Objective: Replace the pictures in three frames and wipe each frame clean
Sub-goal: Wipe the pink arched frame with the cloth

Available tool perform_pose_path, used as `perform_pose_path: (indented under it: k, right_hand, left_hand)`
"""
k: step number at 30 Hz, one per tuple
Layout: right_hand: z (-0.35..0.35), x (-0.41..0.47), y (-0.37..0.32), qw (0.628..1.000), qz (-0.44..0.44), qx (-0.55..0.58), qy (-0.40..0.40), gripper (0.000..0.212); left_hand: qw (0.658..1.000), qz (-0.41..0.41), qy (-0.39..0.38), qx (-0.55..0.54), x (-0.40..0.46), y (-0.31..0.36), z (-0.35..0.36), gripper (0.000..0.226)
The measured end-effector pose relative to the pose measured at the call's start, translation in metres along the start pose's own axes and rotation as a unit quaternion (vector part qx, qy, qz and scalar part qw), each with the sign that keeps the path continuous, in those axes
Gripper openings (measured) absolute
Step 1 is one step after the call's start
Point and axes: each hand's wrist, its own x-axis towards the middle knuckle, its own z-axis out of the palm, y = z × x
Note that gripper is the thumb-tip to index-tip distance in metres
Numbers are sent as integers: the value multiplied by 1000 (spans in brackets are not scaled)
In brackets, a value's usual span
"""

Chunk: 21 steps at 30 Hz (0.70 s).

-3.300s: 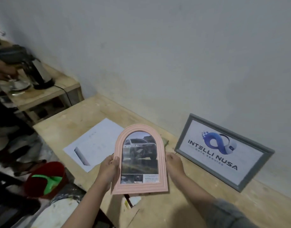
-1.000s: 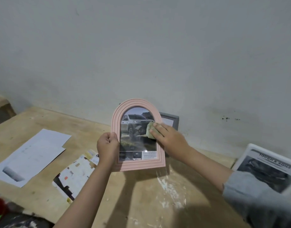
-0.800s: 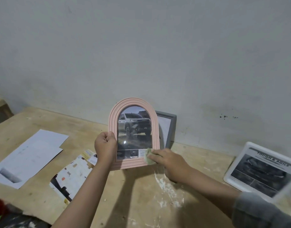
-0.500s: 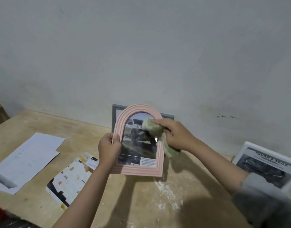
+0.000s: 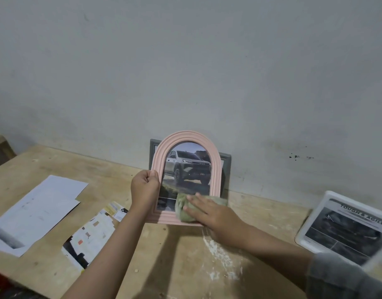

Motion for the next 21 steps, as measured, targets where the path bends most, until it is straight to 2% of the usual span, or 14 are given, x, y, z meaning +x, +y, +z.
perform_pose_path:
  k: [3, 5, 6, 9, 11, 14, 19, 21]
  right_hand:
    - [-29, 5, -8, 976, 71, 193, -70, 66]
    - [-52, 18, -2, 957, 128, 255, -46, 62]
    - [-62, 26, 3, 955, 143, 260, -5, 62]
    - [-77, 49, 32, 972, 144, 143, 115, 72]
    - [-76, 62, 42, 982, 138, 18, 125, 80]
    - [-58, 63, 38, 985, 90, -116, 92, 89]
    - [-11, 26, 1, 991, 2, -127, 48, 95]
    - [-8, 14, -18, 999, -4, -39, -20, 84]
  left_hand:
    - [1000, 1, 0, 14, 1, -4, -3, 34]
    - [1000, -9, -2, 13, 0, -6, -4, 35]
    - [1000, -15, -2, 4, 0, -8, -3, 35]
    - [999, -42, -16, -8, -2, -8, -2, 31]
    - [998, -56, -33, -21, -5, -6, 0, 31]
    - [997, -50, -26, -57, -11, 1, 2, 29]
    - [996, -47, 6, -77, -11, -2, -1, 29]
    - [998, -36, 13, -57, -11, -4, -2, 30]
